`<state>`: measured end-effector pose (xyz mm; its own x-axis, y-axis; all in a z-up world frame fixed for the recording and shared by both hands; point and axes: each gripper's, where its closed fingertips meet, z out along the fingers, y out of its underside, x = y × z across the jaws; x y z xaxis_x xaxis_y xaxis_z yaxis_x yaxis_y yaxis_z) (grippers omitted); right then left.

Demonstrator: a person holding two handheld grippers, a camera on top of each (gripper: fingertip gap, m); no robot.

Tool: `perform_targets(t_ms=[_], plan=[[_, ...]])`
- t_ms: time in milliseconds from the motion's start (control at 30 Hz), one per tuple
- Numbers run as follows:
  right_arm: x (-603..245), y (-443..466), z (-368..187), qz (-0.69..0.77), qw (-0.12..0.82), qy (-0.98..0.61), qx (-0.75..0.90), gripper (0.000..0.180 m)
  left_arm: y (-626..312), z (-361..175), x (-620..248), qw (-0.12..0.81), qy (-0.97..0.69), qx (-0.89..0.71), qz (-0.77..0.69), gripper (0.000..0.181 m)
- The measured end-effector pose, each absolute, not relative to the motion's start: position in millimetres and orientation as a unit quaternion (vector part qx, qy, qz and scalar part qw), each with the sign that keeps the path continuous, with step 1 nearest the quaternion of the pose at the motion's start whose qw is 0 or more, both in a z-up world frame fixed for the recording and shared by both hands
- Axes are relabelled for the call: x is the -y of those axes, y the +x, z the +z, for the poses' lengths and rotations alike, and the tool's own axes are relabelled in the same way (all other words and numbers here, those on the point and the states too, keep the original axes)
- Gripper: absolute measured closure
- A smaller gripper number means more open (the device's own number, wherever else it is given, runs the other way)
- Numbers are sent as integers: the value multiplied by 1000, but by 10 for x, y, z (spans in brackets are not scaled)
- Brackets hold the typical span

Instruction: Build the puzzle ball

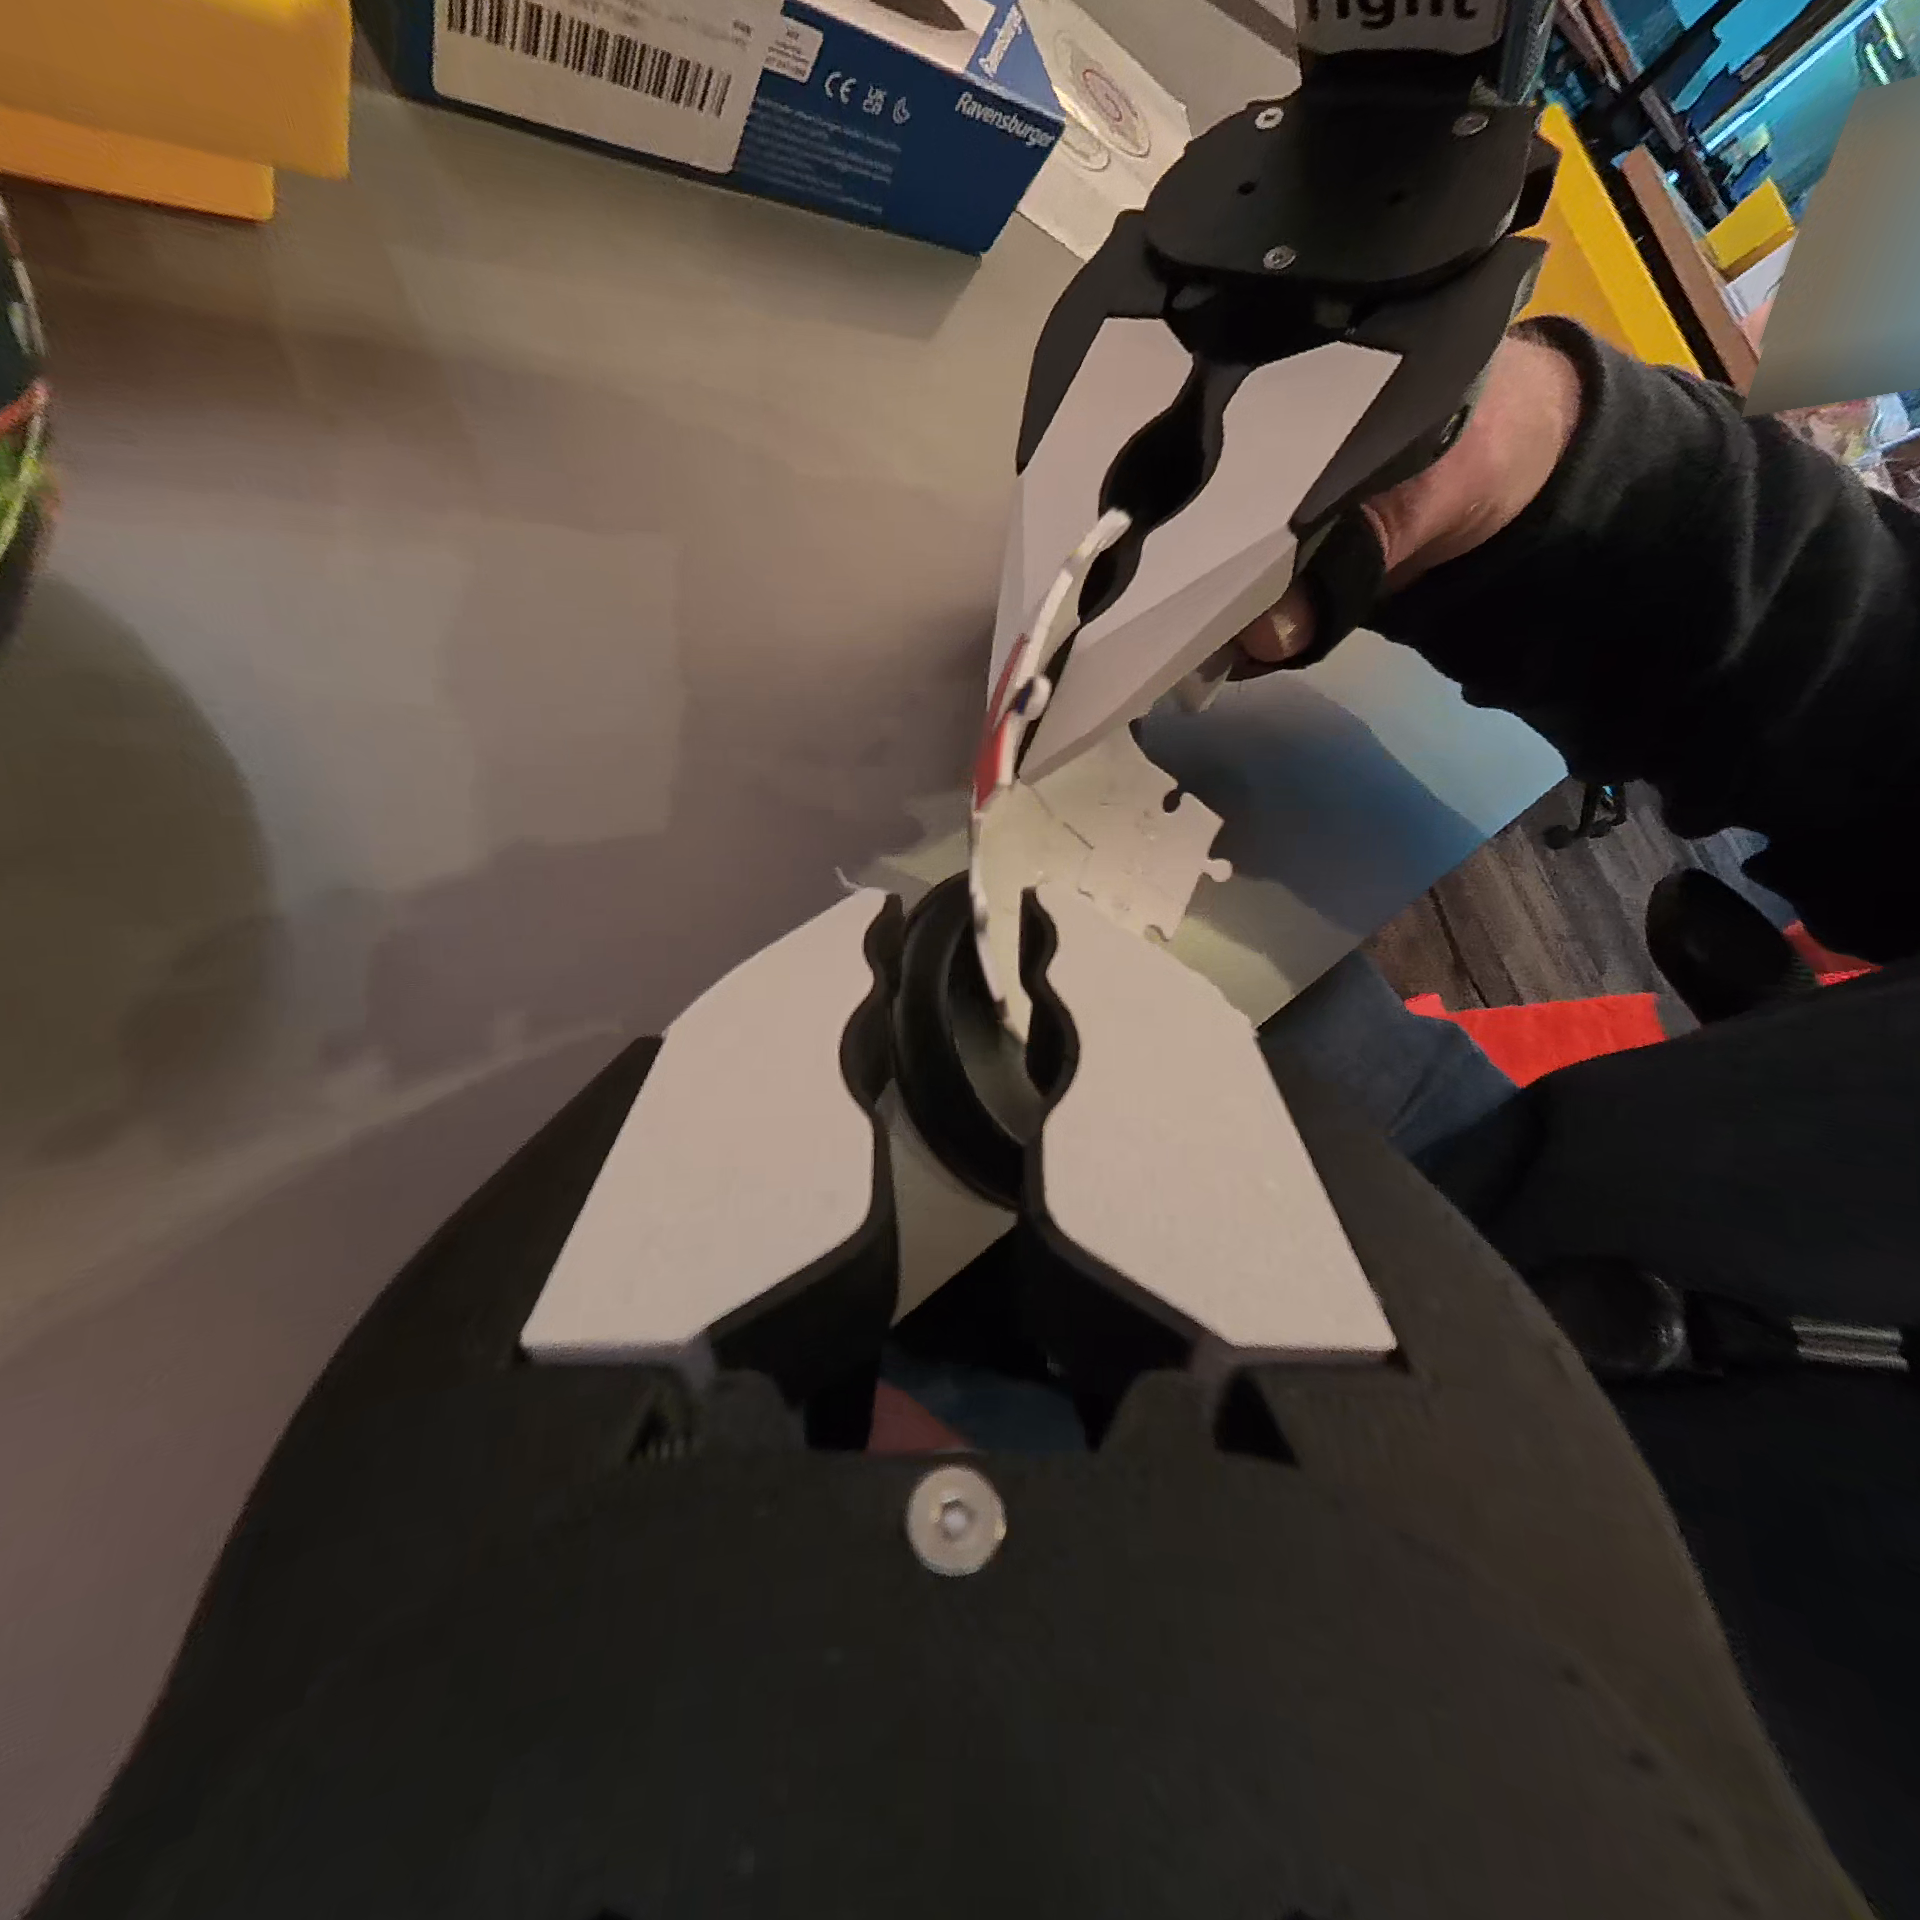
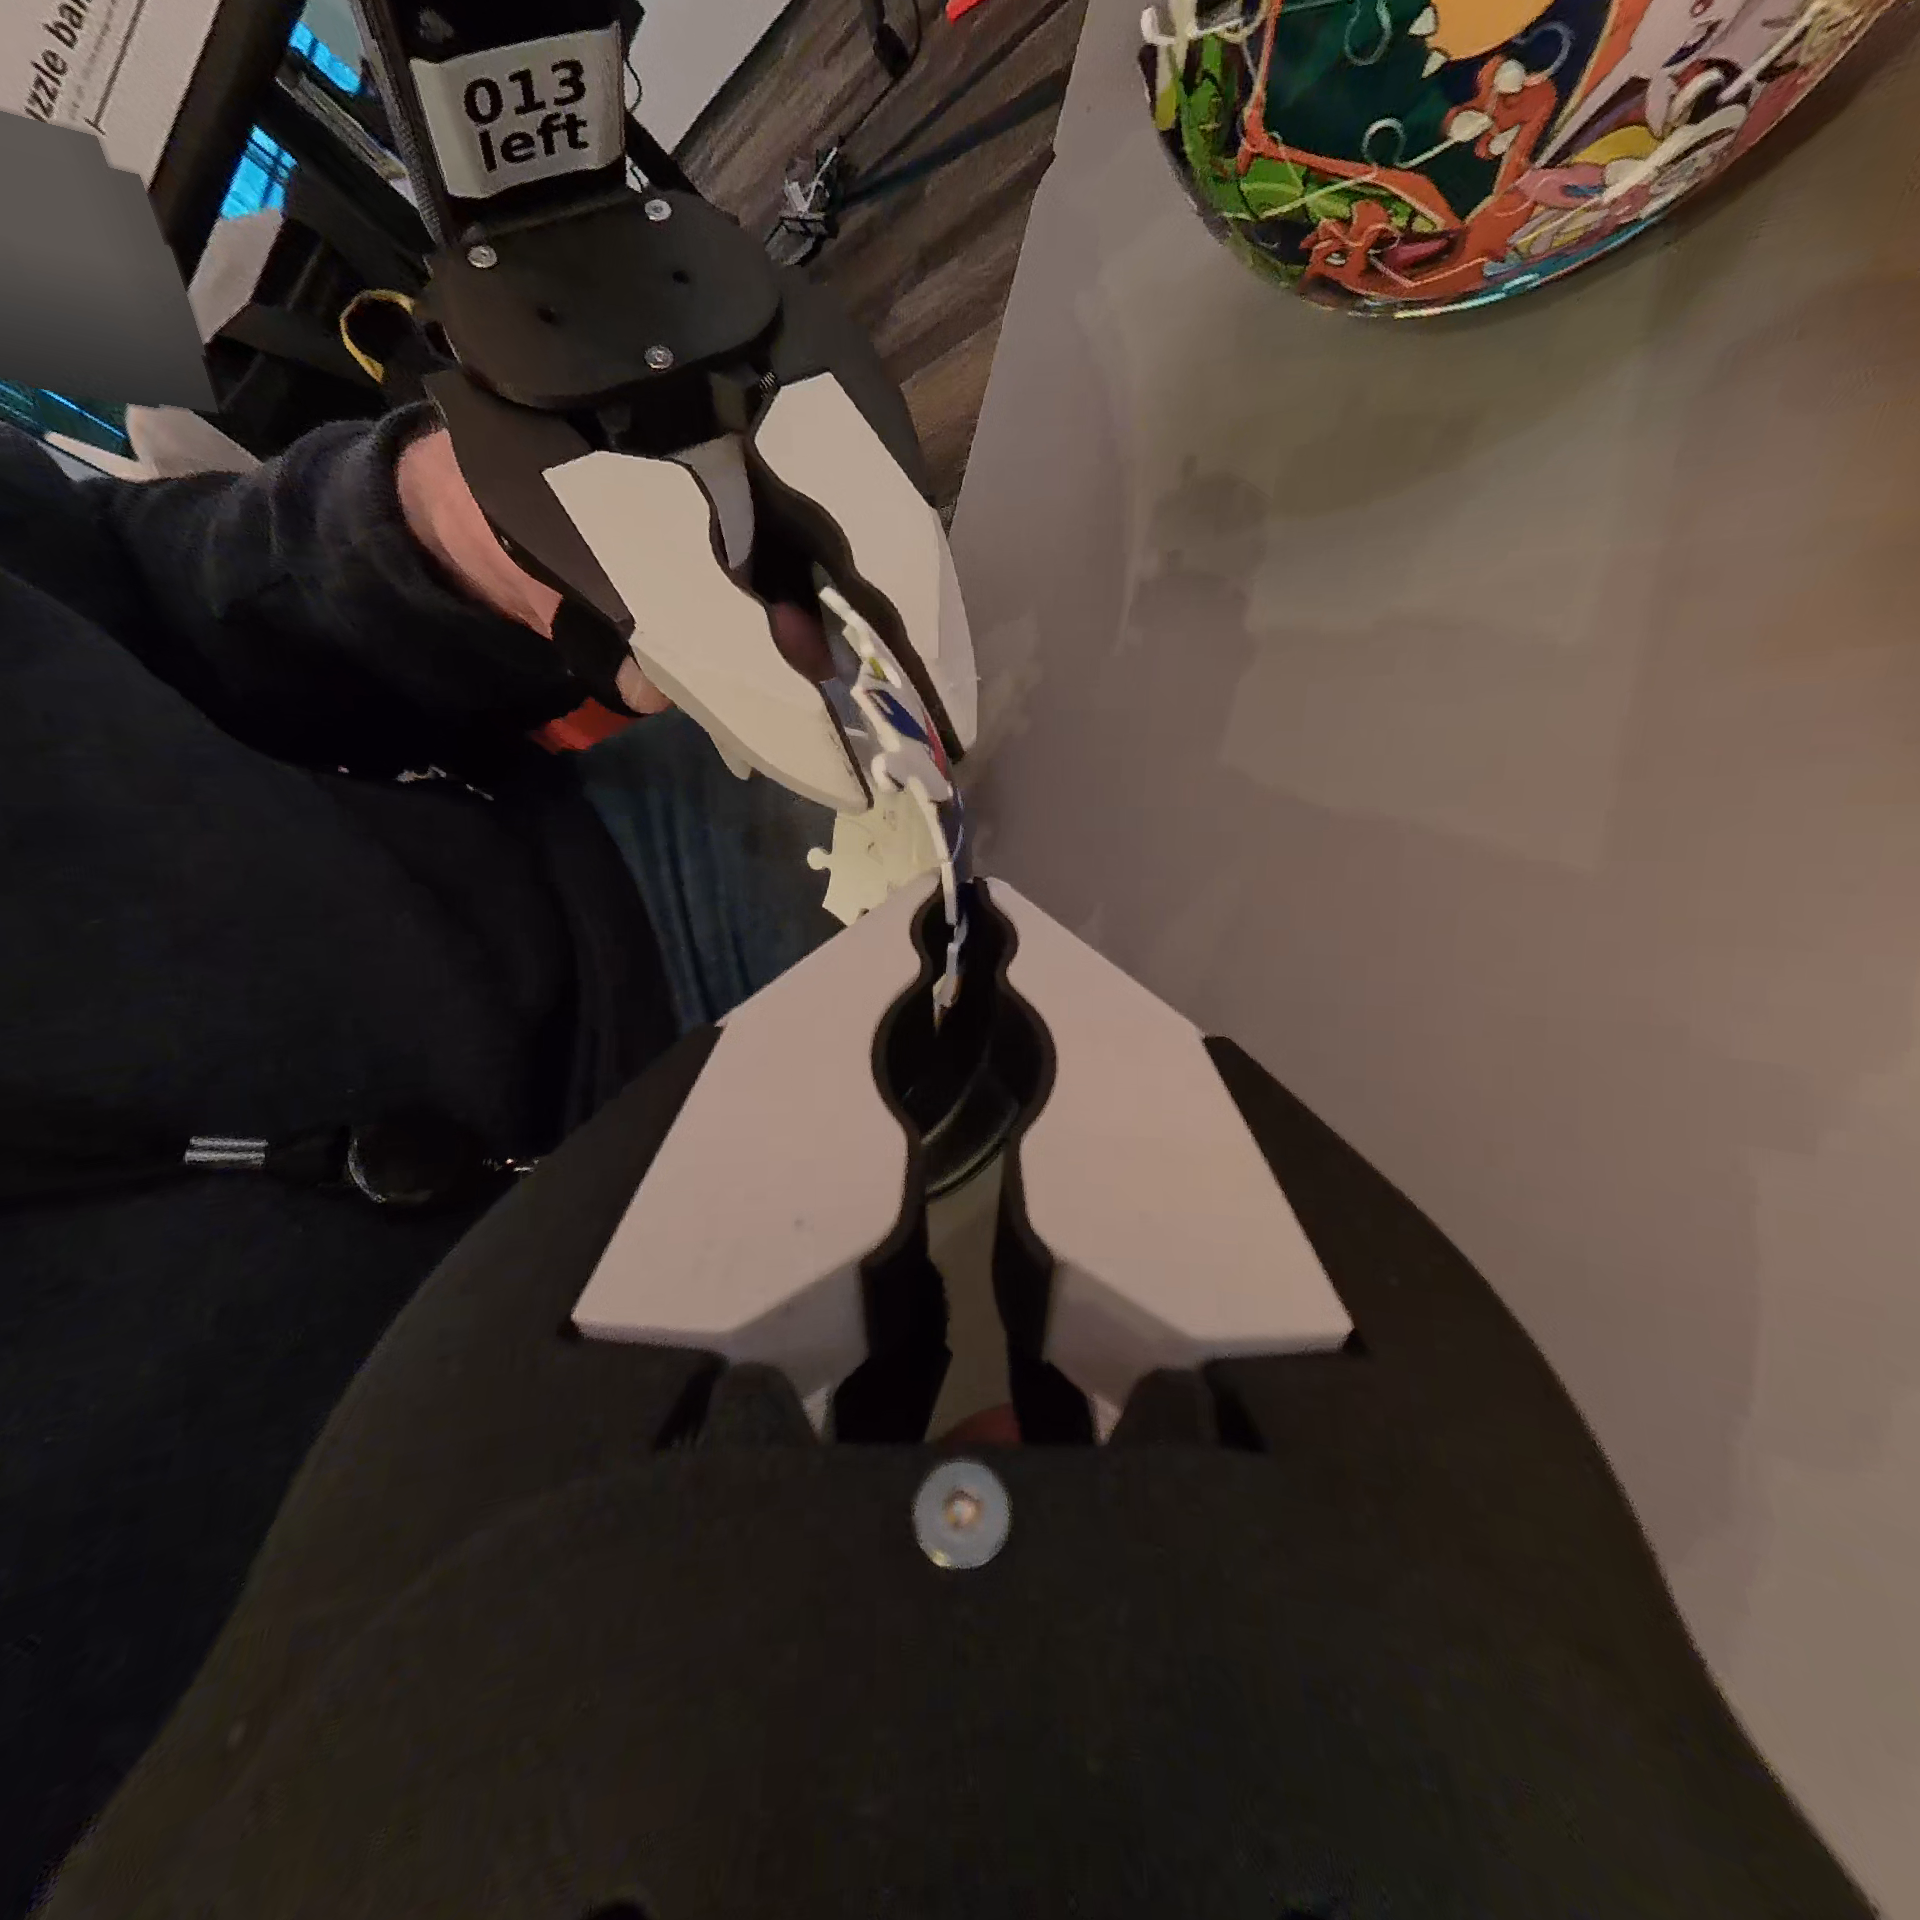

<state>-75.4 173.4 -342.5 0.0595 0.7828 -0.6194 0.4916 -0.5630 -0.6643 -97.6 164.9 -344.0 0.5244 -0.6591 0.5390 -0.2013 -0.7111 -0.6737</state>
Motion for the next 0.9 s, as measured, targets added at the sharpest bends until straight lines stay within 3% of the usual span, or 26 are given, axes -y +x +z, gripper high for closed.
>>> perform_targets(t_ms=[167, 367, 567, 800, 900], plan=[[-1724, -759, -3342, 498, 168, -715, 461, 179, -903, -3384, -1612, 285, -821, -278, -410, 157], [-1819, -676, -3142, 496, 205, -719, 442, 180, -1318, -2852, -1746, 396, -793, -290, -360, 149], [-1858, -567, -2984, 497, 239, -724, 414, 180, -2329, -2292, -2330, 527, -770, -274, -231, 108], [-1864, -503, -2878, 492, 270, -734, 383, 180, -2740, -2261, -3114, 546, -733, -277, -298, 118], [-1863, -474, -2847, 491, 280, -738, 369, 180, -2659, -2517, -3326, 500, -742, -294, -337, 121]])
